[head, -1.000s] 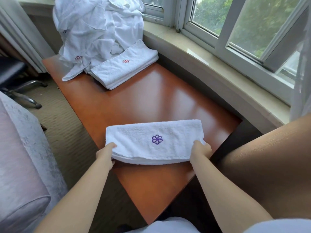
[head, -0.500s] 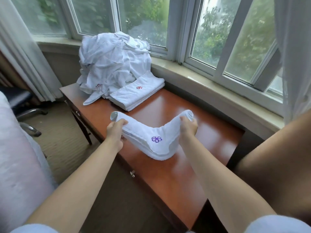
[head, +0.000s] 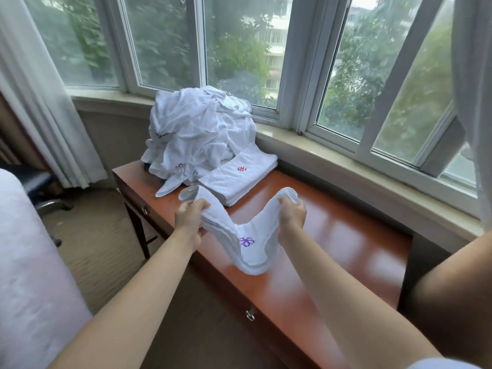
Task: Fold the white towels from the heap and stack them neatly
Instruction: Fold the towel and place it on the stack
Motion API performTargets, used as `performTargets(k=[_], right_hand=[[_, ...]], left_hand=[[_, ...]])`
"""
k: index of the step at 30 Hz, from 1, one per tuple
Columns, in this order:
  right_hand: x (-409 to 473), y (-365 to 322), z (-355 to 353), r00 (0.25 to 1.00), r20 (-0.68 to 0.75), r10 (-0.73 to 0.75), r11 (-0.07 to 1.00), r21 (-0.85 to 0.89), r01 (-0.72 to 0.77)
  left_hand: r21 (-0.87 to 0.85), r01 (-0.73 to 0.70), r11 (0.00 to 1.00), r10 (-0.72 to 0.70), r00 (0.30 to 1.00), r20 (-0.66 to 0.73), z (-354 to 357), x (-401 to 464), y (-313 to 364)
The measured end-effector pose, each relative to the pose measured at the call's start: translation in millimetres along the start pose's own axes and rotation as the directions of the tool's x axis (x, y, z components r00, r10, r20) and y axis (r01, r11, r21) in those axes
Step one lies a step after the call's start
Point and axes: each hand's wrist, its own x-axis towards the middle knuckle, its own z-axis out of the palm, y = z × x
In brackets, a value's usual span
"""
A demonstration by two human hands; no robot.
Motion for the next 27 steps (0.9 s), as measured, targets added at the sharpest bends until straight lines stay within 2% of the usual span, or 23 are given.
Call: performTargets(k=[9,15,21,27], right_hand=[[76,-11,90,0.997,0.003,0.075,0.99,0.119,-0.075],[99,-15,127,0.994,-0.023,0.106,0.975,0.2,-0.099],[115,-12,162,0.986,-0.105,0.129,0.966,0.236,-0.101],[123,-28,217,0.954,-0.295,0.061,0.955,0.295,0.031]], left_hand=[[0.04,-0.056,0.998,0.061,0.99,-0.126,16,81,44],[0.058,-0.053,0.997,0.061,0.99,-0.129,30,126,58],[0.112,-0.053,0.992,0.056,0.998,-0.022,37,183,74],[0.158,-0.031,0.987,-0.001,0.98,0.197,50,254,115]])
